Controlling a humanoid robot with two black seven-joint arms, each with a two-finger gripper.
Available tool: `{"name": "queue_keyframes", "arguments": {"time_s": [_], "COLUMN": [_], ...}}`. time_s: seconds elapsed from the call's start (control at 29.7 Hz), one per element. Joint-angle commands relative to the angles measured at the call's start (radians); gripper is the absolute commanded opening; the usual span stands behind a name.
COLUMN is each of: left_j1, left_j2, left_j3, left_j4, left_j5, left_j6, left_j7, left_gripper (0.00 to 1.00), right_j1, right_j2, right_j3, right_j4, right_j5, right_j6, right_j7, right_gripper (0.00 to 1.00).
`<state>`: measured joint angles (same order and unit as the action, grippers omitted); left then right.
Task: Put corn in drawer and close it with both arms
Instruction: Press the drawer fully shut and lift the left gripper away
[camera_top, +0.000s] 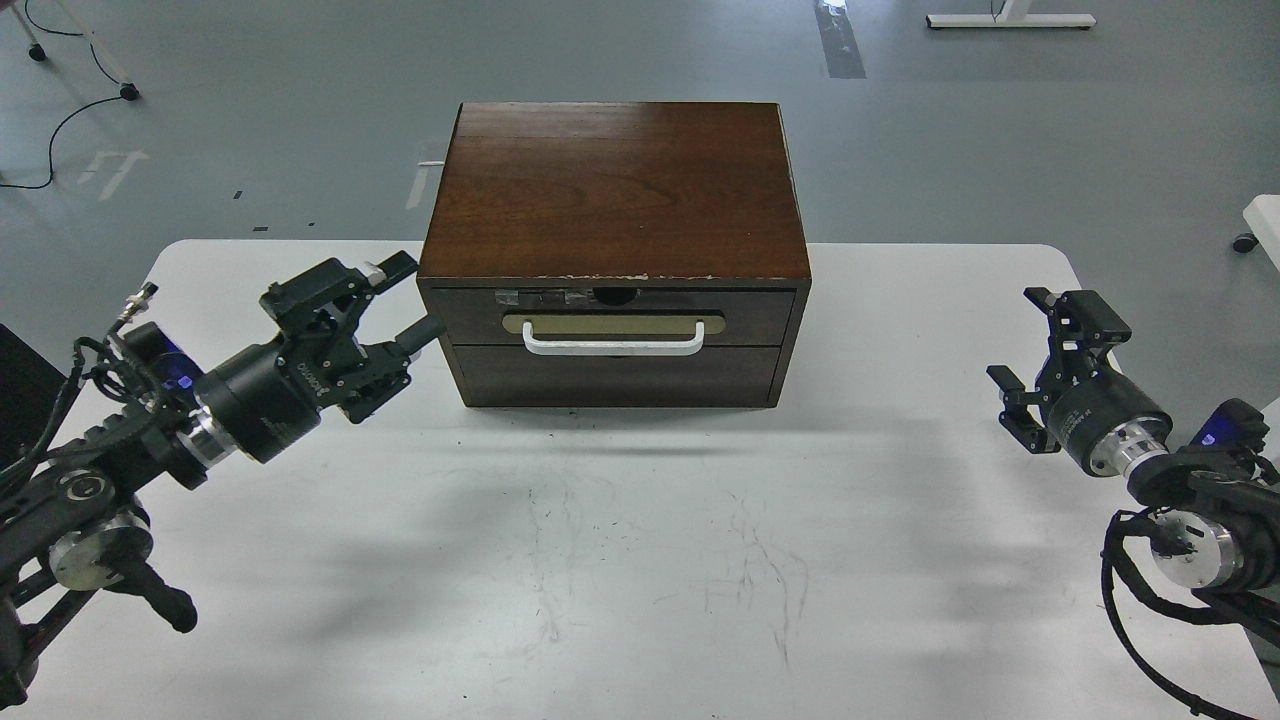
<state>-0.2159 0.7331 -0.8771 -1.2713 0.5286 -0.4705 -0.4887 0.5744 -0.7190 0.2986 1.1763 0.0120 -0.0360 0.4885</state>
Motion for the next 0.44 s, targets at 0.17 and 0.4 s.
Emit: {"name": "queue_keyframes", "arguments": {"time_s": [0.17, 0.4], "left_j1": [0.044, 0.073], "left_j2": [-0.007, -0.012], "left_j3": [0.006, 0.007], "left_j4": [0.136, 0.138], "left_j5": [-0.153, -0.153], "left_j6": [-0.003, -0.003], "left_j7": [0.0, 0.0], "left_gripper": [1.0, 1.0], "right_j1": [-0.001, -0.002], "right_j2": [0.038, 0.058], "right_j3": [0.025, 0.024], "right_j4": [-0.001, -0.001], "right_j5": [0.0, 0.0], "right_j6": [-0.001, -0.001], "right_j7": [0.0, 0.0], "right_gripper": [1.0, 1.0]}}
